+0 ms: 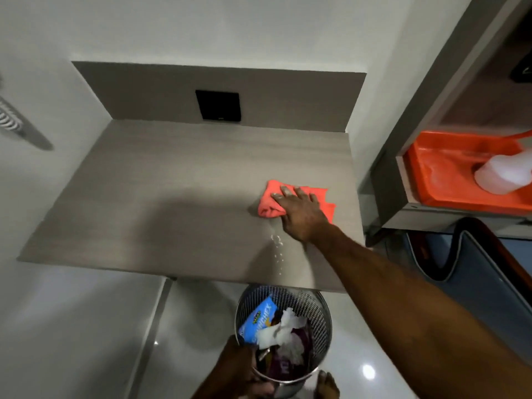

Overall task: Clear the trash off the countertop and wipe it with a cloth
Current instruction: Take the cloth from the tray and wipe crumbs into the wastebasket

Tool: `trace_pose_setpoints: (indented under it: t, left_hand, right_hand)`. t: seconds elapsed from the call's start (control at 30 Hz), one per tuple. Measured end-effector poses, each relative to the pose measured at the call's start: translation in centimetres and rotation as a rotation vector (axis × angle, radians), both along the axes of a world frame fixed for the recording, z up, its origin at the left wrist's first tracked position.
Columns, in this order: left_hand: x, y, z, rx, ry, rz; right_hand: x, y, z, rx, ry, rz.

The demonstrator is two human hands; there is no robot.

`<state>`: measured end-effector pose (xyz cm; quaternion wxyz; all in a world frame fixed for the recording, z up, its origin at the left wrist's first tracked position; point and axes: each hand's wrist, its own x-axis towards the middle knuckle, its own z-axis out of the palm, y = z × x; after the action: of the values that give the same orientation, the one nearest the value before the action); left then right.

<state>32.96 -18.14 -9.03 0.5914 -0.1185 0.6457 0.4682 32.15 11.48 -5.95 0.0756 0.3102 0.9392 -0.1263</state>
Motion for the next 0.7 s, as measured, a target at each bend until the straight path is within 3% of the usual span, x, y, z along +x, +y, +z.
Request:
trace_pose_setpoints:
  t: [0.13,0.3,0.47,0.57,0.63,0.7]
  left_hand:
    - [-1.1,-1.0,-0.8,-0.078,0.093,-0.179]
    - [-2.2,-3.4,-1.9,-0.028,-0.026,-0.286]
    - [-0.8,-2.9,-8.9,0.002,0.272,-0.434]
    - [1.0,-1.8,-14.6,0.032,0.198,-0.466]
    - [1.9,-1.1,-18.5,-0.045,0.118,-0.441]
    - [3.2,-0.3,-23.6,-0.075,0.096,-0.446]
  right_hand:
    - [1.7,-6.4,-0.9,-0.049,0.028,0.17]
    - [9.1,-18.2,-4.9,0.002,0.101,0.3]
    - [13.8,-20.8,-13.0,-0.08,-0.108,0.171]
    - [15.3,-20.1,-18.8,-0.187,-0.127,0.04]
    - [16.5,-19.9,-22.7,-0.254,-0.13,-0.066]
    - [18.1,-19.7,-27.1,-0.314,-0.007,-0.211]
